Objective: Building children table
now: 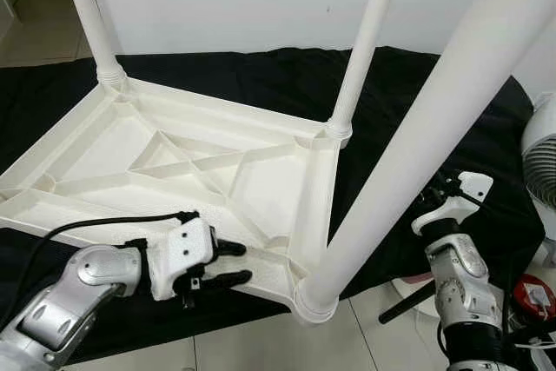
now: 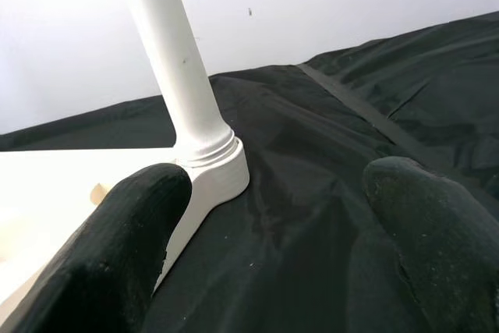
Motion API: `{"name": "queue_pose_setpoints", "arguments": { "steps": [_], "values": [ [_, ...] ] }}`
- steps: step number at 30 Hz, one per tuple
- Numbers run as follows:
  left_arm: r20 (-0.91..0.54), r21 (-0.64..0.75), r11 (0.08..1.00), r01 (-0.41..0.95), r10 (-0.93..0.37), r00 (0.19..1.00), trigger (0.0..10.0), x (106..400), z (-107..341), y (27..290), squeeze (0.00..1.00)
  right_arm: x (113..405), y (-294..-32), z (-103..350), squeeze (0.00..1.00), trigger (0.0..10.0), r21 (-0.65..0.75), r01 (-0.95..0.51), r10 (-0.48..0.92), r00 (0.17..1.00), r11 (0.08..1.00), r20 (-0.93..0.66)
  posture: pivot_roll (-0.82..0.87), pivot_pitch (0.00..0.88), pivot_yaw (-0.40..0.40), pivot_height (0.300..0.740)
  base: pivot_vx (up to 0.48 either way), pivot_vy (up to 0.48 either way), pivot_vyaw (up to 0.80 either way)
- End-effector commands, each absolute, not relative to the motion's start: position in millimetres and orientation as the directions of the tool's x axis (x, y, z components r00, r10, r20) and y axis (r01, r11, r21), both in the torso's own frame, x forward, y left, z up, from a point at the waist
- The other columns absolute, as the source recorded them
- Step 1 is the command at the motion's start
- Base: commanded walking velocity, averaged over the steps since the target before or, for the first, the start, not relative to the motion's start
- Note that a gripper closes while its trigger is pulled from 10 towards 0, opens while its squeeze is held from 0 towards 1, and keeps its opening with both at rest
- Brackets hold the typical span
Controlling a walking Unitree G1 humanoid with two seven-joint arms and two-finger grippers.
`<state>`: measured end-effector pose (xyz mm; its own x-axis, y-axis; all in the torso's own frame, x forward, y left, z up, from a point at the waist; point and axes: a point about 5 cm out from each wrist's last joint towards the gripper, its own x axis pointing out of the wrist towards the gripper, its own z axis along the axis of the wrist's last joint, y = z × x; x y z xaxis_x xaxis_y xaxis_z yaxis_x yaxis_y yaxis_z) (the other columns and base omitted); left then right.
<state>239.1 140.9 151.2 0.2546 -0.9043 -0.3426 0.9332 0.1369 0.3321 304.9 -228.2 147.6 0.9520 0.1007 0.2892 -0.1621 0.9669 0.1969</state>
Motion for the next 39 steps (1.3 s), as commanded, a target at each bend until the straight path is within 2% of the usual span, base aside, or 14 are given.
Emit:
{"name": "queue_pose_setpoints", "arguments": {
  "steps": [1,14,22,23,27,29,33,36,39],
  "values": [
    [-0.374,0.377,0.158,0.913,-0.875,0.306,10.0,246,143,139,0.0,301,-233,148,0.0,10.0,0.199,-0.145,0.083,0.954,0.969,0.287,0.06,0.098,-0.044,0.74,0.0,0.0,0.0],
    [-0.422,0.469,0.17,0.867,-0.819,0.389,10.0,273,127,122,0.0,295,-237,151,0.0,10.0,0.188,-0.112,0.054,0.956,0.976,0.29,0.01,0.104,-0.035,0.74,0.0,0.0,0.0],
    [-0.377,0.534,0.285,0.796,-0.763,0.525,10.0,301,123,107,0.0,293,-239,156,0.0,10.0,0.201,-0.085,0.02,0.952,0.976,0.306,0.0,0.1,-0.031,0.74,0.0,0.0,0.0],
    [-0.348,0.515,0.33,0.791,-0.763,0.545,10.0,305,126,104,0.0,293,-238,158,0.0,10.0,0.226,-0.085,0.009,0.949,0.97,0.316,0.0,0.105,-0.03,0.74,0.0,0.0,0.0],
    [-0.298,0.489,0.39,0.78,-0.766,0.57,10.0,311,130,98,0.0,293,-235,161,0.0,10.0,0.298,-0.092,-0.012,0.944,0.95,0.331,0.0,0.114,-0.03,0.74,0.0,0.0,0.0],
    [-0.282,0.477,0.441,0.76,-0.743,0.608,10.0,321,131,90,0.0,292,-227,162,0.0,10.0,0.316,-0.121,0.011,0.944,0.941,0.33,0.0,0.117,-0.028,0.74,0.0,0.0,0.0],
    [-0.245,0.482,0.484,0.73,-0.726,0.643,10.0,330,134,84,0.0,290,-223,159,0.0,10.0,0.319,-0.13,0.029,0.953,0.939,0.303,-0.01,0.113,-0.029,0.74,0.0,0.0,0.0],
    [-0.245,0.482,0.484,0.73,-0.726,0.643,10.0,330,134,84,0.0,290,-223,159,0.0,10.0,0.319,-0.13,0.029,0.953,0.939,0.303,-0.01,0.113,-0.029,0.74,0.0,0.0,0.0],
    [-0.223,0.485,0.514,0.707,-0.71,0.668,10.0,338,135,73,0.0,287,-222,159,0.0,10.0,0.309,-0.156,0.064,0.955,0.938,0.288,-0.05,0.101,-0.03,0.74,0.0,0.0,0.0]
  ]
}}
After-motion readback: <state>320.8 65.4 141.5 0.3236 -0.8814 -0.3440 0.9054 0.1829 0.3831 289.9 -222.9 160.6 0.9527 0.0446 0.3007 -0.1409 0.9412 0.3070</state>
